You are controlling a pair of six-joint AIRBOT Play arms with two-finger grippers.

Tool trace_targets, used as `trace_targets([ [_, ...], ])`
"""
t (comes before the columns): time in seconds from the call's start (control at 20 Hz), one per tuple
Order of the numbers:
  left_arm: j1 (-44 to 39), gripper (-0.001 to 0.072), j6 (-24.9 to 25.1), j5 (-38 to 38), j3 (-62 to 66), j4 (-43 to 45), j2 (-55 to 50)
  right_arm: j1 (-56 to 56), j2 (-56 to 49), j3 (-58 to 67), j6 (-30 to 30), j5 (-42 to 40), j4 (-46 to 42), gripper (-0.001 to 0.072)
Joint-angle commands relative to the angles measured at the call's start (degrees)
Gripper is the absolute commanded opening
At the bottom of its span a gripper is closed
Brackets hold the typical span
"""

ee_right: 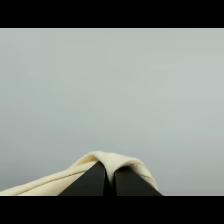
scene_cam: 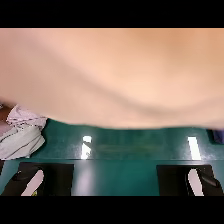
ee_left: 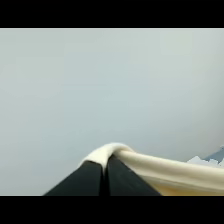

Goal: Fold the shirts.

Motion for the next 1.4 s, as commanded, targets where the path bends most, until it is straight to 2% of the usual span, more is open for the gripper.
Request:
trace_targets([
  [0.0, 0.02, 0.0021, -1.31, -1.99, -5.09, 0.46, 1.29, 0.04, -1.95, 0.44, 2.03, 8.22, -2.29, 0.0017],
  [0.1, 0.02, 0.002, -2.91, -4.87, -12.98, 0.66, 0.15, 0.04, -7.54, 0.44, 4.55, 16.46, -1.81, 0.0017],
  [0.35, 0.0, 0.0021, -3.34, -14.1, -32.3, 4.15, -8.94, 0.07, -26.12, 0.44, 8.48, 36.35, -1.84, 0.0017],
  [0.45, 0.0, 0.0021, -3.3, -16.59, -39.19, 5.05, -14.56, 0.74, -33.7, 0.44, 8.57, 40.28, -1.9, 0.0017],
  [0.55, -0.37, 0.0021, -3.13, -17.55, -43.45, 5.44, -21.51, 2.82, -40.85, 0.44, 8.61, 40.59, -2.01, 0.0017],
  [0.7, -1.38, 0.0021, -3.08, -15.13, -44.09, 6.97, -33.11, 7.08, -51.21, 0.44, 9.01, 39.12, -2.14, 0.0018],
  [0.9, -2.19, 0.0021, 0.81, -1.42, -44.0, 5.01, -43.3, 11.21, -60.85, 0.44, 8.98, 27.96, -2.47, 0.0017],
  [1.05, -3.45, 0.0021, 3.28, 3.41, -40.09, 4.0, -46.47, 12.63, -64.52, 0.44, 9.01, 16.33, -2.47, 0.0017],
  [1.2, -5.9, 0.0021, 6.58, 7.8, -34.64, 4.39, -47.67, 12.68, -65.2, 0.44, 8.98, 8.2, -2.49, 0.0017],
  [1.35, -7.15, 0.0021, 6.58, 8.09, -32.48, 5.25, -47.93, 12.55, -65.18, 0.48, 8.96, 8.07, -4.07, 0.0017],
])
